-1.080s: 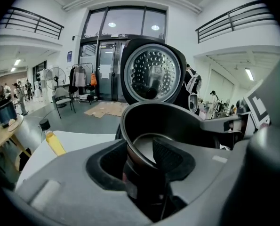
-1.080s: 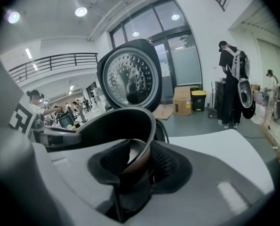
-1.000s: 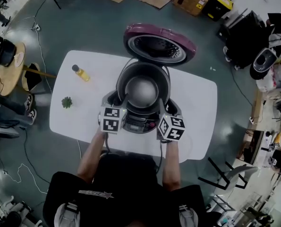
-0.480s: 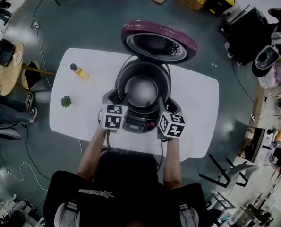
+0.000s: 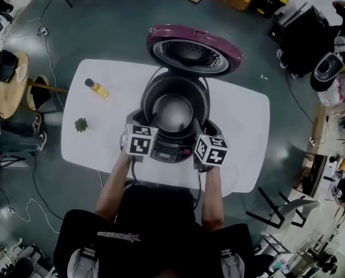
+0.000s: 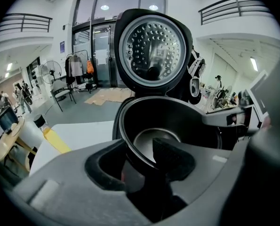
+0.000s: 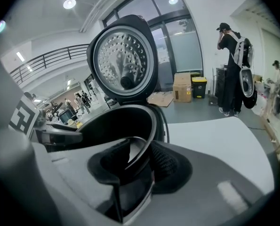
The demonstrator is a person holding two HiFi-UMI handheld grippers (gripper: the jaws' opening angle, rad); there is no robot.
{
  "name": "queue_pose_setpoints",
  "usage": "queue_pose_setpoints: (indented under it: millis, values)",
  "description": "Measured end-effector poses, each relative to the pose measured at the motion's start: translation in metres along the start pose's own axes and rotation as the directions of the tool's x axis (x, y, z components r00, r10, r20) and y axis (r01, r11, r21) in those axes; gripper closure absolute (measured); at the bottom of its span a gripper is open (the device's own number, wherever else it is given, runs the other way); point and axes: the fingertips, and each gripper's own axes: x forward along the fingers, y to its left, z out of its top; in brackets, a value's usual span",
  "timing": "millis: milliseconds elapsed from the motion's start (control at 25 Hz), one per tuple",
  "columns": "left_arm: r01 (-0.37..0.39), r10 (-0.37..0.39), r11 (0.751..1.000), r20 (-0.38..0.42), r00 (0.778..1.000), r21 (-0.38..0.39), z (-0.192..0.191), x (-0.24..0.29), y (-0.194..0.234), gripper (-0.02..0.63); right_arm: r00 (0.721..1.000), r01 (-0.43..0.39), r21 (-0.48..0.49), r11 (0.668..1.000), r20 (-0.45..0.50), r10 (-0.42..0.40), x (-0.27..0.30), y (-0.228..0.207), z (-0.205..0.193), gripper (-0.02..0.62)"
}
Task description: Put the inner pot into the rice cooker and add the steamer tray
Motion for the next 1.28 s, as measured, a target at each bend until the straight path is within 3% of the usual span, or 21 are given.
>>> queue_pose_setpoints:
  millis: [440,640,800,1040,1280]
  values:
    - [0.012,-0.012,1.0,0.002,1.0,-0.021,-0.002,-0.001,0.001,0.418,1.0,0.016,-0.028,0.999,0.005,-0.016,-0.001,-0.002,0.002,0.446]
    - [-0.04,0.039,0.999,0.081,0.996,0.01,0.011,-0.009,0.009,0.397,0.996,0.043,-0.05,0.998,0.074,-0.039,-0.012,-0.007,0.02,0.446]
    - [-0.038,0.034,0.999,0.138,0.99,0.025,0.023,-0.022,0.008,0.394,0.991,0.059,-0.072,0.996,0.124,-0.05,-0.026,-0.004,0.034,0.446]
    - [-0.027,0.008,0.998,0.277,0.961,0.065,0.056,-0.055,-0.005,0.395,0.969,0.082,-0.12,0.989,0.242,-0.051,-0.062,0.01,0.061,0.446]
    - [-0.018,-0.033,0.994,0.445,0.895,0.11,0.085,-0.103,-0.019,0.428,0.912,0.132,-0.209,0.969,0.409,-0.036,-0.114,0.034,0.084,0.446]
